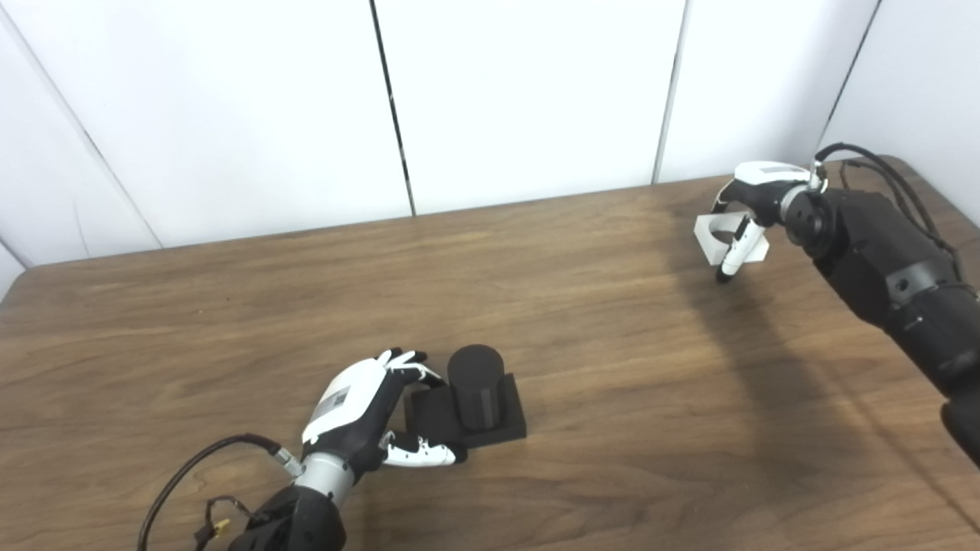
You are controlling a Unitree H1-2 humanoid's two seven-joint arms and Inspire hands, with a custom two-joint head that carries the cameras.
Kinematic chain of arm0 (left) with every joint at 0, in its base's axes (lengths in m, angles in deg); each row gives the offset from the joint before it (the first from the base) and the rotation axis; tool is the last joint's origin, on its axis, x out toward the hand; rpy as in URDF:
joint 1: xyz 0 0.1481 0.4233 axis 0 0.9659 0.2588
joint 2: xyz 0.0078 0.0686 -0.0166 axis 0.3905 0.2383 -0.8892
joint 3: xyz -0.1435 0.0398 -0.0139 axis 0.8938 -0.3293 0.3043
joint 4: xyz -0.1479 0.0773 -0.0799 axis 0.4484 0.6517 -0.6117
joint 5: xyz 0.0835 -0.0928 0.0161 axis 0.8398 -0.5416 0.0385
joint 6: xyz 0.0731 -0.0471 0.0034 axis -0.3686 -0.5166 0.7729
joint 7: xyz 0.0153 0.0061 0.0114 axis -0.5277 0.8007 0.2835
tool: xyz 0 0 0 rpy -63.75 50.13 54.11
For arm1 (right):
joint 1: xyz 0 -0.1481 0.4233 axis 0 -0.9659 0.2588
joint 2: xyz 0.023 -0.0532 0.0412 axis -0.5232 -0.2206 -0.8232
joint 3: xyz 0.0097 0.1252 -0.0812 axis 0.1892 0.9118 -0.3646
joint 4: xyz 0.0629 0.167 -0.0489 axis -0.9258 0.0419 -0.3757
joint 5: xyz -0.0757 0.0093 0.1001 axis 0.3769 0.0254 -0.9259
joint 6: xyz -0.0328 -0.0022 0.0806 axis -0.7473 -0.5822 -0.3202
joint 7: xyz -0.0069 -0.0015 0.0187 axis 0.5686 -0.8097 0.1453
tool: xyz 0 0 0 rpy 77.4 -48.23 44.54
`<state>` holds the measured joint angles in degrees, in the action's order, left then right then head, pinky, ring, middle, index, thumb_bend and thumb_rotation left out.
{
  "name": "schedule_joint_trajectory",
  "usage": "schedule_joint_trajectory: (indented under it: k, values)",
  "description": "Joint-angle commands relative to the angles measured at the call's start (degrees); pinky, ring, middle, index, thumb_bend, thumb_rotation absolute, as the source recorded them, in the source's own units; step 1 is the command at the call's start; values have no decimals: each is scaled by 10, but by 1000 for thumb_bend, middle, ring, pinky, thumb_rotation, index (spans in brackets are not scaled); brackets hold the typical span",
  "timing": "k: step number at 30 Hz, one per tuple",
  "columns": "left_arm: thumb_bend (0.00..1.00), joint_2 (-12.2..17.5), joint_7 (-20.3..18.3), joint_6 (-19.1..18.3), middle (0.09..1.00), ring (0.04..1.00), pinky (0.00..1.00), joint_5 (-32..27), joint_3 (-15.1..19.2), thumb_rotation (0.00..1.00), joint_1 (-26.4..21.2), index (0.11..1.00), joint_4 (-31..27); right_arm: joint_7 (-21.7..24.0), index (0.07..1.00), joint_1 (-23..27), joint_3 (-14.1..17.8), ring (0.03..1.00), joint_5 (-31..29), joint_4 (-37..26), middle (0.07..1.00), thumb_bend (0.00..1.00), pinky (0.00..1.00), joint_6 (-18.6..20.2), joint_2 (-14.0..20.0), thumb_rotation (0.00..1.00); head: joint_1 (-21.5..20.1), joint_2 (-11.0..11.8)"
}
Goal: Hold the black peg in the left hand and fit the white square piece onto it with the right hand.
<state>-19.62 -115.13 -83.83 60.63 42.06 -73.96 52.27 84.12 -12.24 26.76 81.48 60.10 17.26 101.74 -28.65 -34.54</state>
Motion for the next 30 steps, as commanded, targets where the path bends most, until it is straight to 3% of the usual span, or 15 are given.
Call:
schedule_joint_trajectory:
  k: [1, 12, 23, 24, 25, 30]
  values:
    - [519, 17, -32, -30, 923, 1000, 1000, 23, 1, 58, 25, 485, 17, -1, 724, 26, -1, 1000, 12, -6, 918, 934, 1000, -8, 21, 195, -1, 0]
    - [518, 15, -28, -30, 922, 1000, 1000, 20, 0, 58, 26, 485, 20, -1, 670, 32, -9, 991, 23, 1, 897, 870, 1000, -30, 33, 144, -1, 1]
    - [518, 14, -35, -30, 924, 1000, 1000, 29, 0, 59, 25, 485, 17, -36, 603, 22, 2, 962, 16, 12, 851, 830, 1000, -54, 35, 125, 1, 0]
    - [518, 14, -35, -30, 924, 1000, 1000, 30, 0, 59, 25, 485, 18, -39, 537, 21, 4, 963, 14, 12, 847, 650, 1000, -57, 35, 135, 1, 0]
    - [518, 13, -34, -30, 924, 1000, 1000, 29, 0, 59, 25, 485, 18, -43, 514, 20, 7, 961, 12, 12, 843, 589, 1000, -60, 36, 137, 1, 0]
    - [519, 12, -33, -30, 921, 1000, 1000, 25, 2, 58, 26, 485, 16, -63, 486, 11, 21, 936, 4, 9, 817, 525, 998, -81, 37, 134, 0, 0]
